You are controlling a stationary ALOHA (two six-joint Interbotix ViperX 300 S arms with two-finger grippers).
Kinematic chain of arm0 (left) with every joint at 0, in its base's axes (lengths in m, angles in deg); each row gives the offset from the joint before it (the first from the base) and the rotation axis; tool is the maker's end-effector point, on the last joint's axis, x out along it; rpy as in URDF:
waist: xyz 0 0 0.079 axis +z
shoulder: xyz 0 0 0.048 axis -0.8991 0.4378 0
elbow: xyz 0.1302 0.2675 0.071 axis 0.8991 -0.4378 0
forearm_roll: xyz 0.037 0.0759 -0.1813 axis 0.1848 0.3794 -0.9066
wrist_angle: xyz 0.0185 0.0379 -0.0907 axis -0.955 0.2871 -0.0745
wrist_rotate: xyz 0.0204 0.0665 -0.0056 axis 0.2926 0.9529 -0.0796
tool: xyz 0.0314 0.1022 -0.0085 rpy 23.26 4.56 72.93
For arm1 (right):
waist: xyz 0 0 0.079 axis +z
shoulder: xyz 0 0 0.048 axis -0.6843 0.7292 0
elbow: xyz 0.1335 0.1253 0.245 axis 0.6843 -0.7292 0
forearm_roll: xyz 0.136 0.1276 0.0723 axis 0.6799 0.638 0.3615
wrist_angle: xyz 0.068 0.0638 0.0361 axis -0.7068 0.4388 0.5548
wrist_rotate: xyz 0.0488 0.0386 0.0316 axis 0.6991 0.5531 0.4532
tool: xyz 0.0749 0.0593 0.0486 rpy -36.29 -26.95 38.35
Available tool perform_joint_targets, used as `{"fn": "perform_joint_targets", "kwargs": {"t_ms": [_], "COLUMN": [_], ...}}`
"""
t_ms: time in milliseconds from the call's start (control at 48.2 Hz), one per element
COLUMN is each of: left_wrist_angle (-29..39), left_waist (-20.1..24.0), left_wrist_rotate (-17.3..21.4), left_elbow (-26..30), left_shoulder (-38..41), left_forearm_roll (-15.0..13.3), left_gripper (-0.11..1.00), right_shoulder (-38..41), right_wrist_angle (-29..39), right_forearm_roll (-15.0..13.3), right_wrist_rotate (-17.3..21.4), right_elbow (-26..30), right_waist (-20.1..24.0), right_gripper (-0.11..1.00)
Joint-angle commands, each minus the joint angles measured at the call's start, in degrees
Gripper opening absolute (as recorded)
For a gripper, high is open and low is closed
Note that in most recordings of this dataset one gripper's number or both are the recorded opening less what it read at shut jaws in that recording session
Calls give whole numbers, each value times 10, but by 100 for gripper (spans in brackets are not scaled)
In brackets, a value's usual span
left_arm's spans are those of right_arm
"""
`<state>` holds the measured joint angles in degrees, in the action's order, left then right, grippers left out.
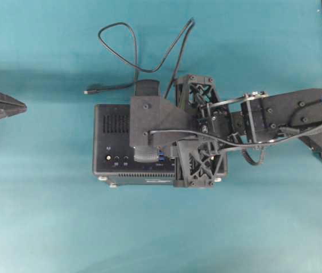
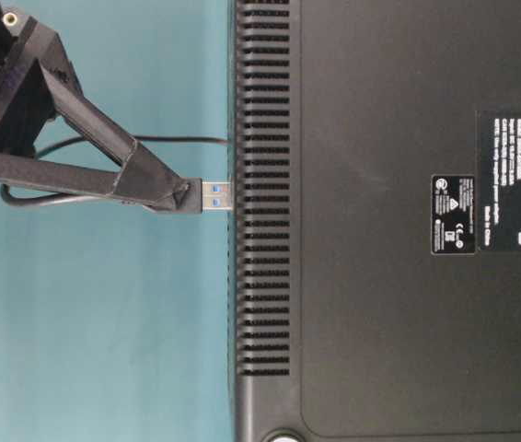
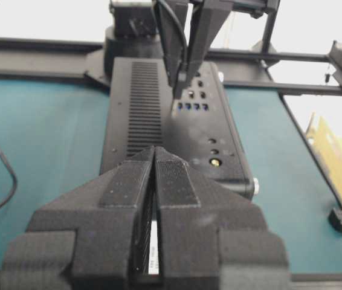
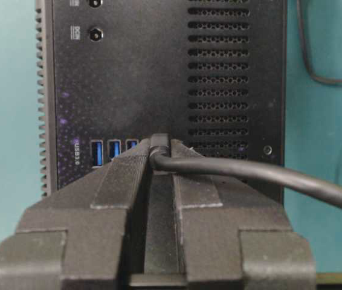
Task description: Insert the USB into the PC box with both arms.
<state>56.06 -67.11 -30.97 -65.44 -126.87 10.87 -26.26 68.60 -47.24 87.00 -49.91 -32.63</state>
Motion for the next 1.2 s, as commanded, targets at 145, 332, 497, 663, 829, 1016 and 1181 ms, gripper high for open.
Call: {"fn": "perform_joint_targets", "kwargs": {"t_ms": [145, 332, 497, 663, 829, 1016, 1181], "left_wrist_angle": [-3, -3, -3, -3, -3, -3, -3], "left_waist": [-1, -1, -1, -1, -1, 0, 1], "left_wrist_rotate": [0, 0, 0, 0, 1, 3, 3], "left_elbow": [6, 3, 2, -1, 0, -1, 0], "left_shoulder": [-4, -7, -7, -7, -8, -16, -17], "left_forearm_roll": [2, 1, 2, 1, 1, 1, 1], "left_gripper": [0, 0, 0, 0, 0, 0, 0], "right_shoulder": [-2, -1, -1, 5, 10, 11, 13], "right_wrist_angle": [13, 25, 27, 25, 23, 25, 24], "right_forearm_roll": [3, 3, 3, 8, 11, 15, 15], "right_wrist_rotate": [5, 5, 6, 5, 6, 6, 4], "right_elbow": [9, 10, 11, 13, 13, 12, 14], "right_waist": [4, 5, 6, 6, 8, 10, 9], "right_gripper": [10, 10, 10, 10, 10, 10, 10]}}
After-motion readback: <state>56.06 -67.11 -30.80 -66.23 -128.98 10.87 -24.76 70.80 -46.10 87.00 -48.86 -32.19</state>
